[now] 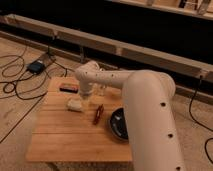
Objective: Place the pepper on the white sponge
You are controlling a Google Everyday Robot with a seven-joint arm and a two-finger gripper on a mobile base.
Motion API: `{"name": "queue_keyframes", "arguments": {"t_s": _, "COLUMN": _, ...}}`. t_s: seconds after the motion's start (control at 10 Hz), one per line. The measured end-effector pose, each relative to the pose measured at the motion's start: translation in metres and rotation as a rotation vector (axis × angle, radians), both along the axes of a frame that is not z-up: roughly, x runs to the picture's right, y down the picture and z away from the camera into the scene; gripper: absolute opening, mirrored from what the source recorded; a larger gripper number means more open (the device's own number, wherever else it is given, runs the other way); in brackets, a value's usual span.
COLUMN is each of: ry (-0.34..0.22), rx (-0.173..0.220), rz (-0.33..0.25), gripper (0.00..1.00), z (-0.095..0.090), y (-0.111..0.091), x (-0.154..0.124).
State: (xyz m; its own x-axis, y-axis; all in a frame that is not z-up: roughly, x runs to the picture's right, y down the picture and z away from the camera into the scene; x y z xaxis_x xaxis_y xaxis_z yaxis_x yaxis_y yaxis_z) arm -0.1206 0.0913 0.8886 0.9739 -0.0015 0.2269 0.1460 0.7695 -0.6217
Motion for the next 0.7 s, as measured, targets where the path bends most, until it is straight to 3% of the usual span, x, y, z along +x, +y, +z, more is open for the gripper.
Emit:
{"name": "queue_keyframes", "arguments": {"t_s": 0.4, "ry": 0.007, "rx": -0.012, "rz": -0.123, "gripper": 0.74, "z": -0.011, "y": 0.016, "x": 0.039}}
{"name": "queue_keyframes", "arguments": {"t_s": 0.7, "ry": 0.011, "rx": -0.020, "rz": -0.173, "gripper": 0.74, "z": -0.011, "y": 0.029, "x": 0.062}}
